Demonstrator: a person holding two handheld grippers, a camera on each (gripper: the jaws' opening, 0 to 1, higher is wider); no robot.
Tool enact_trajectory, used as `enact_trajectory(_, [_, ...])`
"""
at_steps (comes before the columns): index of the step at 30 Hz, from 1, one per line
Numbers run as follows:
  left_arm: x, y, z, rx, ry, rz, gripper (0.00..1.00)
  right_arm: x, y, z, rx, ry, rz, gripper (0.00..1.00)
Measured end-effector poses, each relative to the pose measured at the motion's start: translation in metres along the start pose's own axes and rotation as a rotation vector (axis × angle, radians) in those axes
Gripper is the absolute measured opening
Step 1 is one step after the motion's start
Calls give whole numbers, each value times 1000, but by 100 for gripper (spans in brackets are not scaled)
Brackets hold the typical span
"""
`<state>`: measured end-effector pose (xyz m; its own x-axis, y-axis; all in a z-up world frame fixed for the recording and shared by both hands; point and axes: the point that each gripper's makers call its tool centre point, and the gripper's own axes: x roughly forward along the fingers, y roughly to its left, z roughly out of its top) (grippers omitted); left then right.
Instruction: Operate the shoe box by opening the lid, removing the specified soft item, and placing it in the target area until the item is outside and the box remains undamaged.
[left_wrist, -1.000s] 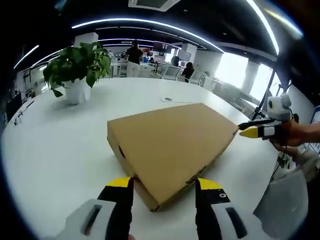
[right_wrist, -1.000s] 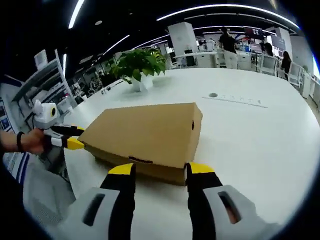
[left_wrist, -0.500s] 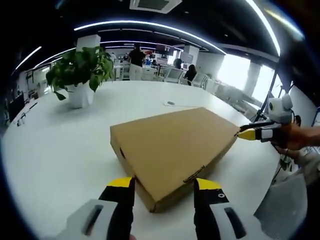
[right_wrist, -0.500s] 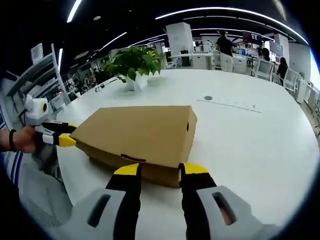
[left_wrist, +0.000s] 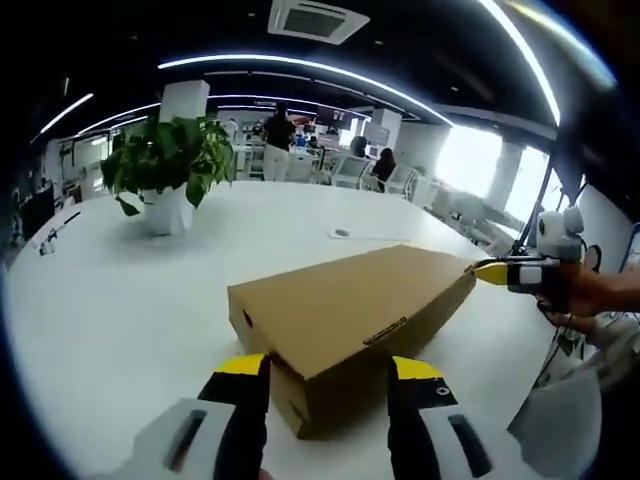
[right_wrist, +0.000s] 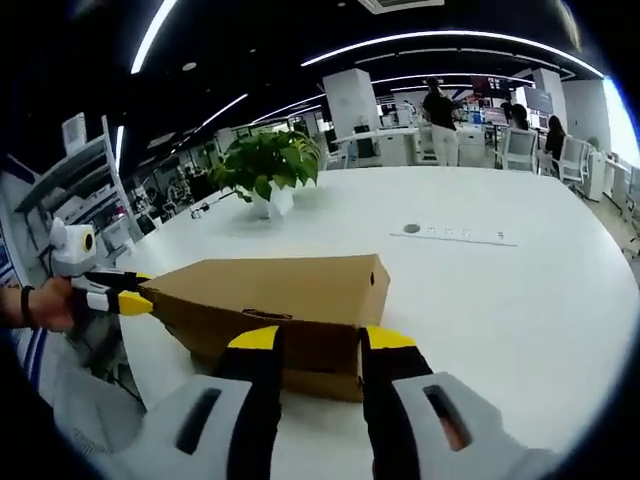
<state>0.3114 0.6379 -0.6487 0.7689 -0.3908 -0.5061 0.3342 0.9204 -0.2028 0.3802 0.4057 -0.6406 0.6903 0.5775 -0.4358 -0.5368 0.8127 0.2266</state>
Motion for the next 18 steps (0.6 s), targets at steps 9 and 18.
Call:
enact_trajectory(9, [-5, -2, 23, 23, -45, -6, 50, 3, 0, 37, -13, -59, -4, 27])
enact_trajectory(18, [-6, 4, 45, 50, -84, 37, 45, 11, 0, 71, -11, -110, -15, 27])
